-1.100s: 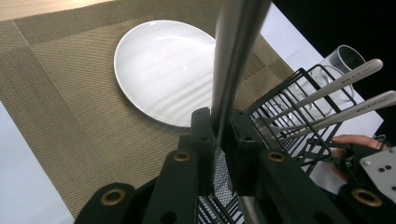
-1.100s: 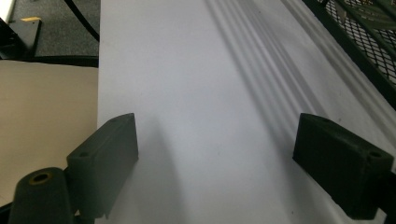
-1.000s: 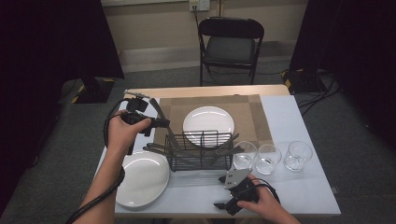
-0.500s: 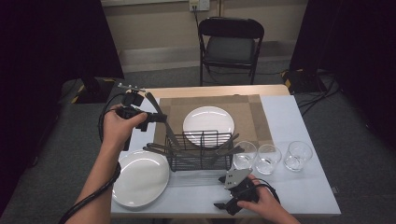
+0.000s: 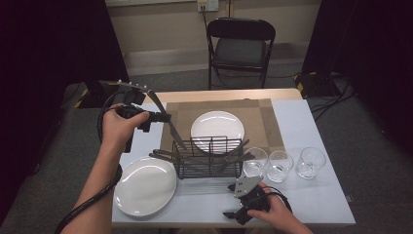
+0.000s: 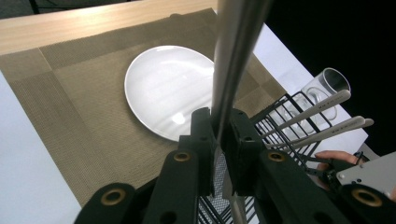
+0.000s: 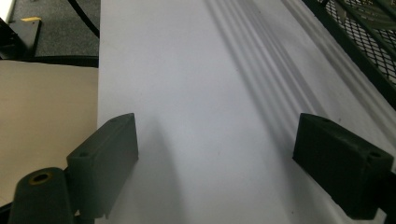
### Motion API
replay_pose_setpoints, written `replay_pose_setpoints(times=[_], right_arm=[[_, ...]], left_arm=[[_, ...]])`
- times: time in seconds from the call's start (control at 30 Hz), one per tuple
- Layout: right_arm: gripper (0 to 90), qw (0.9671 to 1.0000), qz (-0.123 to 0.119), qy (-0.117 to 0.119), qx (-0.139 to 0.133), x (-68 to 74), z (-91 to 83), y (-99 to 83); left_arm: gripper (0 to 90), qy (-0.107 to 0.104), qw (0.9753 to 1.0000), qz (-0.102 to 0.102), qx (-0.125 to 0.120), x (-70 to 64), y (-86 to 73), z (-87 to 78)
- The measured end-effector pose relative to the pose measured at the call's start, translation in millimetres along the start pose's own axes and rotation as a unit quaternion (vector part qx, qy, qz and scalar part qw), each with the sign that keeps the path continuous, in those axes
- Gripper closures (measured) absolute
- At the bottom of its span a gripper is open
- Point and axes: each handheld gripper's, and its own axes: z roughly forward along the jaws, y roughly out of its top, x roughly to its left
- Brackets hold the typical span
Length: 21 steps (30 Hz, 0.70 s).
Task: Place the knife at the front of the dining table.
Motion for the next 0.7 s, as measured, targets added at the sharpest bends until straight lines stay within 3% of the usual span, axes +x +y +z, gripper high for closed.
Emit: replay_pose_setpoints(times=[0.7], right_arm=[[13.0,1.0,0.0,0.001,0.001,-0.1,-0.1,0.0]], left_arm=[[82.4,0.004,0.9996,-0.002,-0.026,4.4,6.7,-29.1]])
